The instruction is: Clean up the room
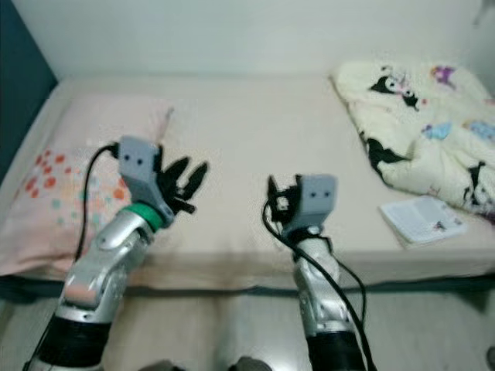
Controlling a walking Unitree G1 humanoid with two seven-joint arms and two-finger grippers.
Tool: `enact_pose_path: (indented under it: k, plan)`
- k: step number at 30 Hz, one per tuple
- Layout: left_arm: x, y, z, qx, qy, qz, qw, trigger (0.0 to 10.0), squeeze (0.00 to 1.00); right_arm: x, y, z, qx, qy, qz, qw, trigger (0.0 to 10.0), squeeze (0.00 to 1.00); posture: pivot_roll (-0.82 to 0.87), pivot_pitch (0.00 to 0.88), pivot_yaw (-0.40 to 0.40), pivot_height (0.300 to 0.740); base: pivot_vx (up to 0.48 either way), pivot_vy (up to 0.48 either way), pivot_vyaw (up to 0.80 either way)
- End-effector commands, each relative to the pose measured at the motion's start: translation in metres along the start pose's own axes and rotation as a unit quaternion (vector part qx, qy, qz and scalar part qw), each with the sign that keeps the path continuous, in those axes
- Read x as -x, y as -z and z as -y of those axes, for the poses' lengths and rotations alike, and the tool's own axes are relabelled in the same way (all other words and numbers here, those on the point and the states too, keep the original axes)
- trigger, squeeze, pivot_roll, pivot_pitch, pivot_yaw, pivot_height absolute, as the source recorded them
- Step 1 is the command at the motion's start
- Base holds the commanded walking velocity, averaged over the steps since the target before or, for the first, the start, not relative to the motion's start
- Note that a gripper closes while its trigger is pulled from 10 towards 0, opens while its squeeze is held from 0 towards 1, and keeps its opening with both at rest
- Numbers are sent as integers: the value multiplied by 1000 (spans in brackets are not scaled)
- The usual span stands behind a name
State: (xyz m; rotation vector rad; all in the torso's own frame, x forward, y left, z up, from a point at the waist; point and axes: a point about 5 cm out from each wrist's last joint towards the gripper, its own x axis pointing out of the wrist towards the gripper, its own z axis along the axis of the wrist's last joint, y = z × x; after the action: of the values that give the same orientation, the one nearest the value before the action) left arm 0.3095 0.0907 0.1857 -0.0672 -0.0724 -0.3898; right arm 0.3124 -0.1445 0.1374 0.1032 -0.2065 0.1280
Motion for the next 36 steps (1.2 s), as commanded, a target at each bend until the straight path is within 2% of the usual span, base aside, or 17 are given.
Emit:
enact_pose_path:
  k: [1,5,25,32,36]
  plan:
    - [0,2,-1,1,-3,-5,1000,10000,0,2,2,-2,1,-2,-4,1000,10000,0,-94,58,56,710,240,-382,0]
    - [0,2,-1,1,-3,-6,1000,10000,0,3,3,-2,1,-2,-5,1000,10000,0,-94,60,57,710,60,-354,0]
    - [-2,5,-5,14,-18,-19,1000,10000,0,4,7,-9,-11,-15,-14,1000,10000,0,-93,61,63,710,0,0,0]
    - [-1,13,-8,18,-31,-33,999,10000,0,6,13,-11,-19,-12,-24,999,10000,0,-93,63,64,710,0,0,0]
    - [0,20,-13,15,-43,-45,998,10000,0,7,18,-8,-2,-4,-33,999,10000,0,-88,64,63,695,0,0,0]
